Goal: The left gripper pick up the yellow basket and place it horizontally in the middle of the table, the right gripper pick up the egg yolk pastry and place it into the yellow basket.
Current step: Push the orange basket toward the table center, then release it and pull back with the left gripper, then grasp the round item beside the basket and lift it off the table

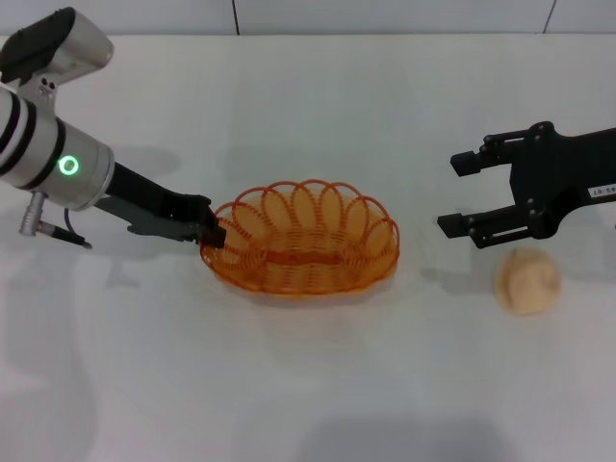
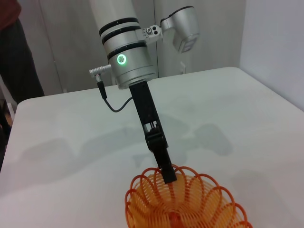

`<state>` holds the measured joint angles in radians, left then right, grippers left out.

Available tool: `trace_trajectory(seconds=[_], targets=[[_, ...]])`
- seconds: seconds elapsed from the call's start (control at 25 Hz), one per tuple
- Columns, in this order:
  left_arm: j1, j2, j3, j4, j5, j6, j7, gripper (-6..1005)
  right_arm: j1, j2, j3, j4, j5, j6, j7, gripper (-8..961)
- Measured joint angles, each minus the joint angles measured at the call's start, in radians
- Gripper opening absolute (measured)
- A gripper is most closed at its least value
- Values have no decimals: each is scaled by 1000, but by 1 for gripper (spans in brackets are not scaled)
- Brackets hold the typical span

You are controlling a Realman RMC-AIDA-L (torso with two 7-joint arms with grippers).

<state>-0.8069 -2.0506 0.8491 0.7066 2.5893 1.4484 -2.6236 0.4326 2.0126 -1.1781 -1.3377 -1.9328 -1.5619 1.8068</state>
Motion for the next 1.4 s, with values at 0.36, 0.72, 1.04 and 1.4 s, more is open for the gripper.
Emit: trace_trajectory(seconds=[0.36, 0.72, 1.04, 1.4], targets=[[-7, 0, 17, -11, 0, 5, -1, 113, 3, 0, 0, 0, 0, 3, 0, 765], [-14, 7, 14, -3, -36, 8, 14, 228, 4, 0, 6, 0, 0, 4, 0, 723], [18, 29, 6, 111, -78, 18, 25, 530, 0, -1, 16, 0, 0, 10, 2, 671], [84, 69, -8, 232, -164, 22, 96, 848, -4, -3, 24, -1, -8, 10, 24, 663]])
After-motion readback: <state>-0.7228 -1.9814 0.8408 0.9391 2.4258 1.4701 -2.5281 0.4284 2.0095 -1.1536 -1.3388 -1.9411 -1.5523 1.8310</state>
